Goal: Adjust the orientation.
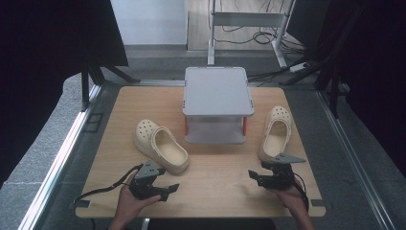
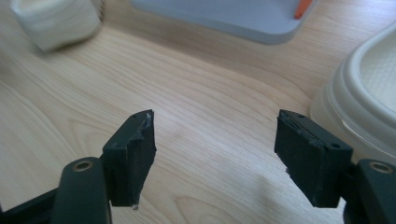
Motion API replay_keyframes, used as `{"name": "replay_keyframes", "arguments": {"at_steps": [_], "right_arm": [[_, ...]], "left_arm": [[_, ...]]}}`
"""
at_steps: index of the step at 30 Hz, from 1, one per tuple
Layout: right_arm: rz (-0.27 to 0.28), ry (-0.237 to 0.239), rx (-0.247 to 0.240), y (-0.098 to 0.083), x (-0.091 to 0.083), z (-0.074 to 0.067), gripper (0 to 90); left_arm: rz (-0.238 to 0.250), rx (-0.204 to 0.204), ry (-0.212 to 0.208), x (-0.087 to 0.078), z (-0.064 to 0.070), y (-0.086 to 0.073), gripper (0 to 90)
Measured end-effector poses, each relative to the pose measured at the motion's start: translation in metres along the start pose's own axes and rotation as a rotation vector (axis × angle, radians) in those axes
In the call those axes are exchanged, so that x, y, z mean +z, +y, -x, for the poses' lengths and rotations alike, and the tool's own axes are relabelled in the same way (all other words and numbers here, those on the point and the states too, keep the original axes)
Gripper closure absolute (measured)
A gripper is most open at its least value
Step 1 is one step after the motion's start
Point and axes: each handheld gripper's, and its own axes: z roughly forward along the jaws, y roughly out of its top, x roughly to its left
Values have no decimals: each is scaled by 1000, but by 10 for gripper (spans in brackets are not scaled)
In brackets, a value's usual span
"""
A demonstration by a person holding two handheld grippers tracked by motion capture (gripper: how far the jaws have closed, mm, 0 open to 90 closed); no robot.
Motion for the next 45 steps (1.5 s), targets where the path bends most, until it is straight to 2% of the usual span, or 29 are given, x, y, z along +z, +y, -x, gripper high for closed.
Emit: {"name": "replay_keyframes", "arguments": {"at_steps": [2,9,11,19,20,22,25,27,29,30,32,44,45], "right_arm": [[12,17,10,1,-2,1,304],[36,11,-13,7,-9,0,301],[34,9,-31,10,-10,-1,308],[22,13,-21,17,-8,-3,343],[25,33,-23,20,-7,-3,351],[21,39,-26,23,-6,-3,353],[13,44,-49,32,-4,-5,359],[5,65,-67,39,-1,-8,361],[-17,66,-97,48,4,-13,361],[-25,79,-122,59,7,-18,361],[-28,82,-127,62,7,-20,361],[-6,131,-211,115,23,-45,387],[-6,131,-211,115,23,-45,387]], "left_arm": [[9,2,2,-3,0,0,223],[10,3,15,-4,1,0,222],[6,8,15,-4,1,-1,222],[3,12,12,-6,4,-3,220],[3,11,14,-7,3,-2,220],[0,10,19,-8,3,-2,220],[3,3,22,-10,2,0,220],[15,0,21,-12,1,0,220],[13,1,23,-13,1,0,220],[14,1,20,-12,2,0,220],[17,0,15,-12,2,0,220],[15,-6,24,-12,3,-1,222],[15,-6,24,-12,3,-1,222]]}}
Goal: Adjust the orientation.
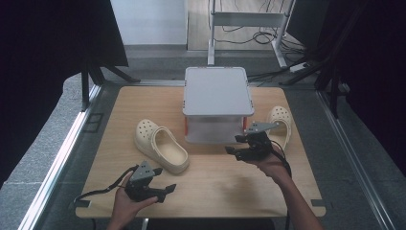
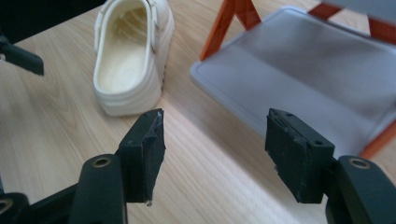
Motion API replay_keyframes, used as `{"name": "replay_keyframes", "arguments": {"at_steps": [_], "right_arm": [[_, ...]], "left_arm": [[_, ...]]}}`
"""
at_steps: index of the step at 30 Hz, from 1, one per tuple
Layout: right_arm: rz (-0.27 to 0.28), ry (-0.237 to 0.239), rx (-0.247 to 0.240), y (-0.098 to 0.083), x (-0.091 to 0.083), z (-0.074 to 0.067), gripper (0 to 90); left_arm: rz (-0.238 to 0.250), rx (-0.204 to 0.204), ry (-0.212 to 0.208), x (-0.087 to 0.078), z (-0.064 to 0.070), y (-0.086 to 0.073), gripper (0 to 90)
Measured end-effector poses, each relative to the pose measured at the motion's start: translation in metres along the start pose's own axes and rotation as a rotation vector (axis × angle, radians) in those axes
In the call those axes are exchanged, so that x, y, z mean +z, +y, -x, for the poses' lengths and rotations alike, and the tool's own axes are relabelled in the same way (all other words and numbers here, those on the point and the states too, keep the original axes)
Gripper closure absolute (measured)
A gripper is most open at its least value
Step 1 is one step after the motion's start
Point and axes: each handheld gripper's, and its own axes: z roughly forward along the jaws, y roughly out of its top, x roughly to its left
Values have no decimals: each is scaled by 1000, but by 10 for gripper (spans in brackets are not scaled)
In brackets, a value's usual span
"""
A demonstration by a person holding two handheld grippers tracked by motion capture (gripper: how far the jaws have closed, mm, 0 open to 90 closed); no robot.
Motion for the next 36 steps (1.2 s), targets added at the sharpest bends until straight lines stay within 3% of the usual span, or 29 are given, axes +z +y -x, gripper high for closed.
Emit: {"name": "replay_keyframes", "arguments": {"at_steps": [4,13,36], "right_arm": [[-14,25,2,14,11,-4,395],[-51,44,-47,41,37,-20,396],[-108,69,-101,73,77,-43,406]], "left_arm": [[11,0,3,0,1,0,221],[26,10,13,-2,0,0,217],[41,19,28,-6,0,0,213]]}}
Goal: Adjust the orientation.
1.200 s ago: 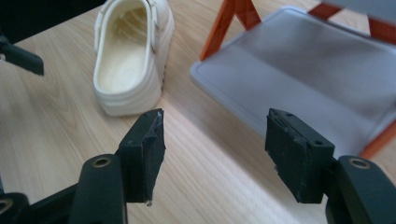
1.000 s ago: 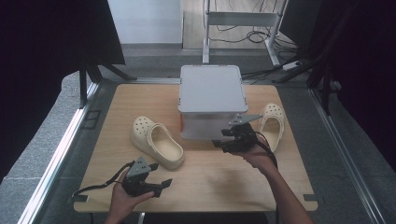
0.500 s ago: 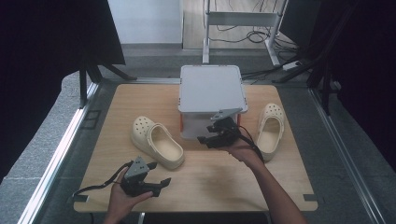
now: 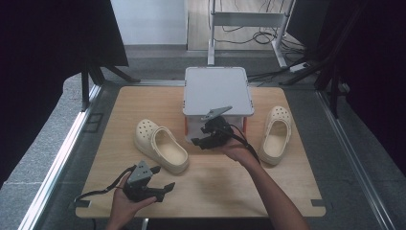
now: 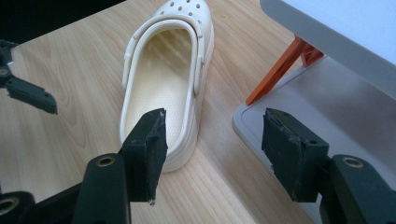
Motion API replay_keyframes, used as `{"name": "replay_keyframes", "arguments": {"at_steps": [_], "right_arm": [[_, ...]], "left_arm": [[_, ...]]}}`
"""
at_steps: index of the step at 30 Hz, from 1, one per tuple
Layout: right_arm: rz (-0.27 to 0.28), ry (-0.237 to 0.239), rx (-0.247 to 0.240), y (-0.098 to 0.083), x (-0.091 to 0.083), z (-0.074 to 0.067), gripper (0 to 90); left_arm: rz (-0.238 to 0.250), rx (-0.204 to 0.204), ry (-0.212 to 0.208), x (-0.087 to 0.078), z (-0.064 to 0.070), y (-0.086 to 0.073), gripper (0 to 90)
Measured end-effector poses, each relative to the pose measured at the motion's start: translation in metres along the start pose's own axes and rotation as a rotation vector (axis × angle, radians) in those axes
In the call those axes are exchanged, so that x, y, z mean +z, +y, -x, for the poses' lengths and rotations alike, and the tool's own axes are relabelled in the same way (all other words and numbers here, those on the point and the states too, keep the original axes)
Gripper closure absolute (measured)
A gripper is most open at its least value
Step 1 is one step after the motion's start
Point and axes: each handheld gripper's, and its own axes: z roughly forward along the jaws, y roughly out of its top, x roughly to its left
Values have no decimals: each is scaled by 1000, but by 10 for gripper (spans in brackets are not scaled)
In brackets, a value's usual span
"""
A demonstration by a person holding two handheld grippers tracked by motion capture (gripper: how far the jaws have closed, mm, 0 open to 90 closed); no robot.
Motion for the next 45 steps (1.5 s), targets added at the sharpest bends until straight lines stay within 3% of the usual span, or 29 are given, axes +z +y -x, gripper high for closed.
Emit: {"name": "replay_keyframes", "arguments": {"at_steps": [24,45], "right_arm": [[-33,39,-22,13,36,-13,427],[-146,44,-38,36,88,-14,471]], "left_arm": [[4,1,-3,-3,-1,1,216],[8,8,-5,-5,-1,1,217]]}}
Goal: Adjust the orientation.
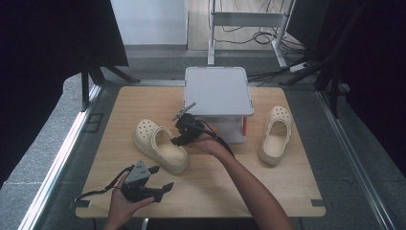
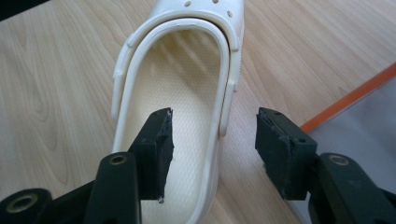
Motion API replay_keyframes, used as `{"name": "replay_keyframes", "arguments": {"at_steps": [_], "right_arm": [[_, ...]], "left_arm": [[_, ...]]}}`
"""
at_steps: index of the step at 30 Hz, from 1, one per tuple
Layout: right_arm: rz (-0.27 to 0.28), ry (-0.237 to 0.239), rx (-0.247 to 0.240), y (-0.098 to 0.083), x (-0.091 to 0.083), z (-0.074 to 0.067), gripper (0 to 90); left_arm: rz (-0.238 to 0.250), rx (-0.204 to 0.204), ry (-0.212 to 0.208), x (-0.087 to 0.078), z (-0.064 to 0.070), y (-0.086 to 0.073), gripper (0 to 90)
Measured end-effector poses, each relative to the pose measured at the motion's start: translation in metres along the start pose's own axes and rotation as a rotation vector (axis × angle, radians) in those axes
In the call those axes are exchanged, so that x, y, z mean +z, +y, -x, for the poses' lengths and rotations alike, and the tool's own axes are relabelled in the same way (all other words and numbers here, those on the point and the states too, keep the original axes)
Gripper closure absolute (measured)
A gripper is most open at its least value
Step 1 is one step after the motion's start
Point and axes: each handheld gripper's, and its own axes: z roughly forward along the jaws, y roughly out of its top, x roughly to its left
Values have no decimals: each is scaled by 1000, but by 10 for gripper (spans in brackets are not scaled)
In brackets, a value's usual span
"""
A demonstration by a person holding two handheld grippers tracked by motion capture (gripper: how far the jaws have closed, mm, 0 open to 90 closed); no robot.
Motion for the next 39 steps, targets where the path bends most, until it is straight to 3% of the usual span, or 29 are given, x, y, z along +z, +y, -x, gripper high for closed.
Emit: {"name": "replay_keyframes", "arguments": {"at_steps": [20,39], "right_arm": [[-143,-10,4,25,48,5,549],[-157,12,58,24,66,12,735]], "left_arm": [[-1,7,0,-1,0,0,217],[-7,11,6,0,0,-1,218]]}}
